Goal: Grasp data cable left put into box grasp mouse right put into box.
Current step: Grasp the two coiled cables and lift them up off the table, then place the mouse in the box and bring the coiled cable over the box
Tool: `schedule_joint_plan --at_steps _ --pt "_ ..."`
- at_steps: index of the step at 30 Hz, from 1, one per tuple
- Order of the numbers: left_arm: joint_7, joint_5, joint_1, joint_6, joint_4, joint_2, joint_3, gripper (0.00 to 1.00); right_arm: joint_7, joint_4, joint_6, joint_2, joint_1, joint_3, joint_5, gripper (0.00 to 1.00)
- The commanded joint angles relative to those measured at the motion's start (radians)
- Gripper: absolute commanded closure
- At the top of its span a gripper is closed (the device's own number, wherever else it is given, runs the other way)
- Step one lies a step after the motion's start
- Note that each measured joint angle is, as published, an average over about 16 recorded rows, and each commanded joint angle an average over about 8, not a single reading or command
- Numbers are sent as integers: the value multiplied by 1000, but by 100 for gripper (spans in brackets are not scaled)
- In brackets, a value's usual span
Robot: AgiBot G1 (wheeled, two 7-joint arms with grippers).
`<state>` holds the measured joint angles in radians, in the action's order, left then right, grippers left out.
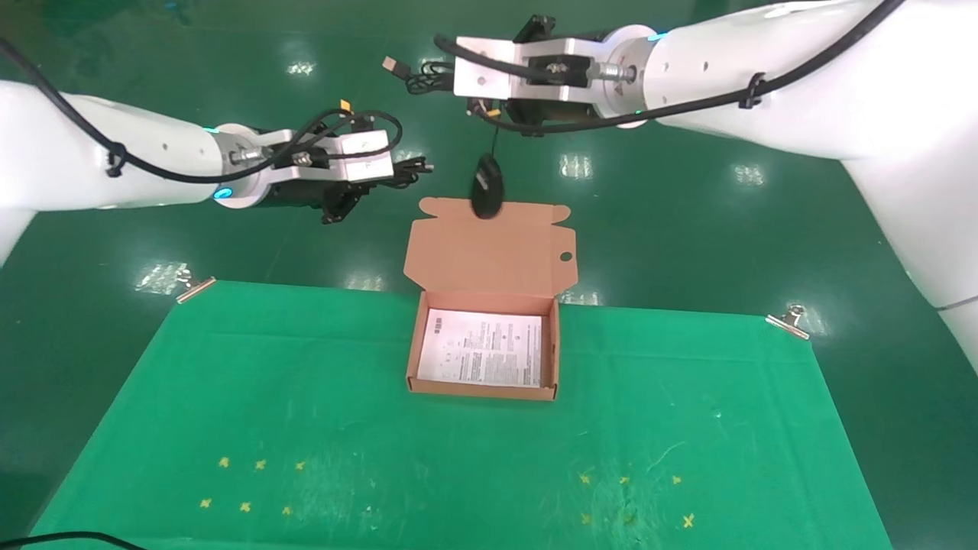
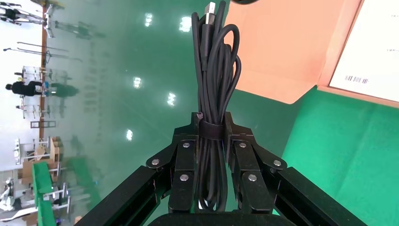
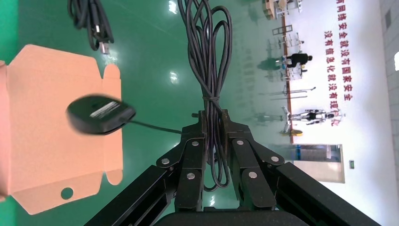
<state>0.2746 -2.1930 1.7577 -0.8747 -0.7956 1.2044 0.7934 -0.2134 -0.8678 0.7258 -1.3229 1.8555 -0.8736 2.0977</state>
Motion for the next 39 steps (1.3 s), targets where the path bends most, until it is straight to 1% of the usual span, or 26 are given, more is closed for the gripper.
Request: schedule_joint_plan --at_steps 1,9,21,27,39 --pt "3 -6 4 3 3 3 0 100 8 9 -6 -8 6 2 -9 100" --pt "14 -38 -5 8 2 -23 7 100 15 21 -2 -18 -8 -28 -28 100" --pt "78 -142 -9 -11 9 -42 35 100 39 63 -4 -30 -57 -92 -108 100" --pt "107 -163 -13 -19 -5 -46 38 100 43 80 -30 -35 -77 -136 -153 100" --pt "125 -174 -19 -26 -27 -51 39 100 44 96 -76 -41 -102 -251 -255 100"
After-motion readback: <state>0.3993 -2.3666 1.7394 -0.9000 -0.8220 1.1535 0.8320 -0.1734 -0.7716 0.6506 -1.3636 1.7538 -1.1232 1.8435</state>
